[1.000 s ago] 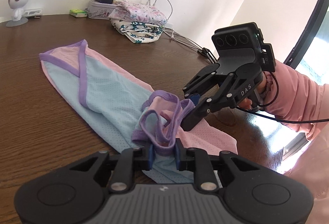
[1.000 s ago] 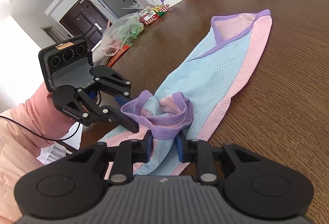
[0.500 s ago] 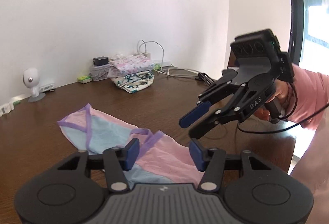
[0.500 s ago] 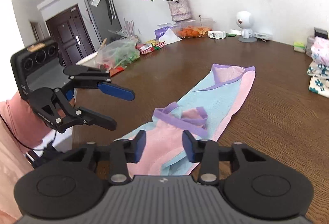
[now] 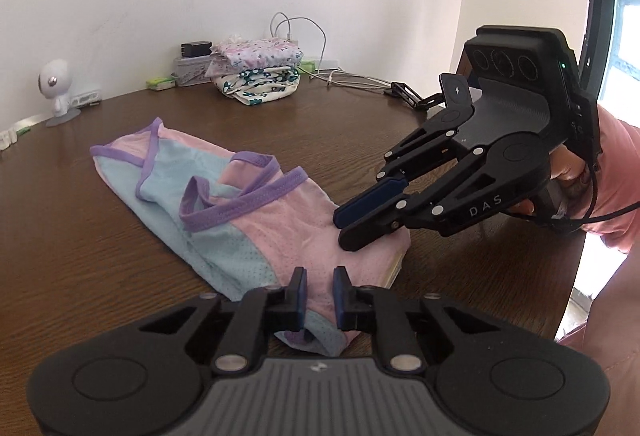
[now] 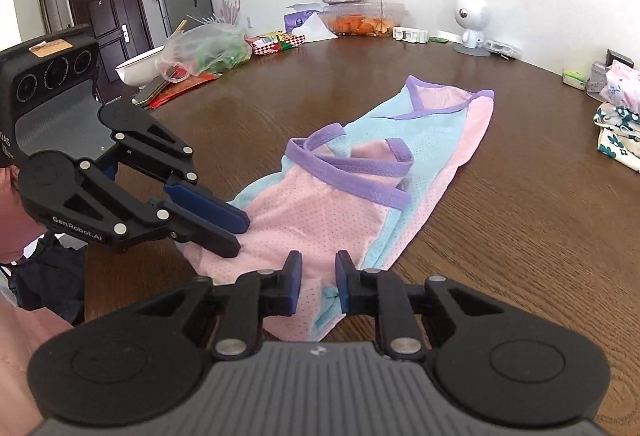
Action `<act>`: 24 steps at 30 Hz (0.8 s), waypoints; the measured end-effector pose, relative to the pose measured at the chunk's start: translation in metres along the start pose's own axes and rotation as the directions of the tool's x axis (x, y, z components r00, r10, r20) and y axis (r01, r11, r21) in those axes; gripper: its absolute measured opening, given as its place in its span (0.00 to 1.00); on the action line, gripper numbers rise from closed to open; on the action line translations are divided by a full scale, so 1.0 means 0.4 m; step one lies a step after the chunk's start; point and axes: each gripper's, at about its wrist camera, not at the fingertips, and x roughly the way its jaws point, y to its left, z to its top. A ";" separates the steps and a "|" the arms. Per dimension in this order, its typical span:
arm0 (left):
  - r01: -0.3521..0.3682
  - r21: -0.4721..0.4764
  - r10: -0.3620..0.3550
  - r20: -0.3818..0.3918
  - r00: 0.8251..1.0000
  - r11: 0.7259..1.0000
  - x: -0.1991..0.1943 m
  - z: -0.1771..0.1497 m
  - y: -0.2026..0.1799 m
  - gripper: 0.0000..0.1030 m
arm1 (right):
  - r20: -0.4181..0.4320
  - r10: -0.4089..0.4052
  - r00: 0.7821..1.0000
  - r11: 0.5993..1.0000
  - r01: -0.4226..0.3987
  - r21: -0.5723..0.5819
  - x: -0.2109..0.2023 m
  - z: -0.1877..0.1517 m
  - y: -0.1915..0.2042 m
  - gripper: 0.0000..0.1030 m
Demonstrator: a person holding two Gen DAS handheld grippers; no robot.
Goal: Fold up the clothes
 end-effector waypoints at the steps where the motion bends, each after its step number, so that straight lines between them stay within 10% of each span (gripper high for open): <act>1: -0.002 -0.001 0.002 0.001 1.000 1.000 -0.002 0.002 -0.001 0.13 | 0.002 0.001 1.000 1.000 -0.001 0.005 -0.001 0.001 -0.001 0.17; 7: -0.025 0.064 0.020 0.079 0.997 0.998 -0.034 0.040 -0.043 0.24 | 0.120 0.012 0.993 1.000 -0.014 0.017 -0.041 0.075 -0.007 0.19; 13: -0.019 0.109 0.021 -0.019 1.000 0.994 0.035 0.026 -0.055 0.18 | 0.038 0.046 0.998 0.997 -0.044 -0.058 0.074 0.138 0.004 0.19; 24: 0.017 0.045 -0.019 0.042 0.999 0.999 0.015 0.007 -0.032 0.24 | 0.055 0.049 0.997 0.998 -0.047 -0.036 0.112 0.114 -0.024 0.23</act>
